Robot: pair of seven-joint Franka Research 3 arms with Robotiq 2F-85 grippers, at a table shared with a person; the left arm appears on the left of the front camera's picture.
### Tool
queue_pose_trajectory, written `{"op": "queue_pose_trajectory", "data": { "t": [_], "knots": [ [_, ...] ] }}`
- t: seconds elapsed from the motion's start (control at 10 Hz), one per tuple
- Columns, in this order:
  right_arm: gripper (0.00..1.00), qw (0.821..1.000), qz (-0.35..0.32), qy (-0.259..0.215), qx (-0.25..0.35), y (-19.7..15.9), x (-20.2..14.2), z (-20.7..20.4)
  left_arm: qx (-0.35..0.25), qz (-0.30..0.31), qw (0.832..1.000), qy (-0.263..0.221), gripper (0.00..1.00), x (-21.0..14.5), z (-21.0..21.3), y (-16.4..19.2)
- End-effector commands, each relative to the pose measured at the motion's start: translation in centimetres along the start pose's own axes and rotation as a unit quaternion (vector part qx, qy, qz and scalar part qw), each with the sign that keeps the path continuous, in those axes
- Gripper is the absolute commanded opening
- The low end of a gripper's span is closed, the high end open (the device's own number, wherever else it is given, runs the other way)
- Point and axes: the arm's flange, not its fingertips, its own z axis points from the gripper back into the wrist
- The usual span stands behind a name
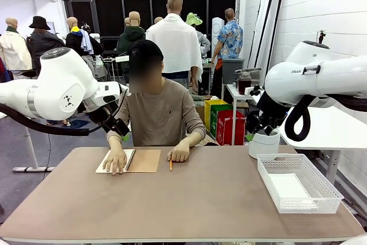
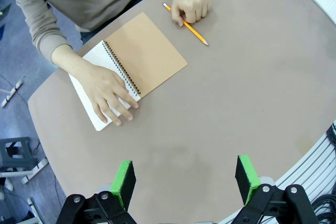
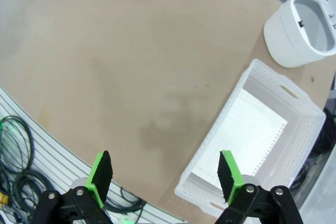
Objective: Sort the paper based on its condition.
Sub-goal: If a person hands you a paper, place it in the Organizing basket , and if it's crumpled, put it in the Trash can.
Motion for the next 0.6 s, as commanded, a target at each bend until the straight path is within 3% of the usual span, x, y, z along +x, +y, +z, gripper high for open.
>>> {"op": "queue_pose_trajectory", "data": {
  "t": [0.0,0.5],
  "knots": [
    [1.0,1.0,0.0,0.003,0.002,0.03,0.03,0.11,0.003,-0.003,1.0,0.001,1.0,-0.05,0.0,0.19],
    [1.0,1.0,0.0,0.003,0.002,0.03,0.03,0.11,0.003,-0.003,1.0,0.001,1.0,-0.05,0.0,0.19]
  ]
}}
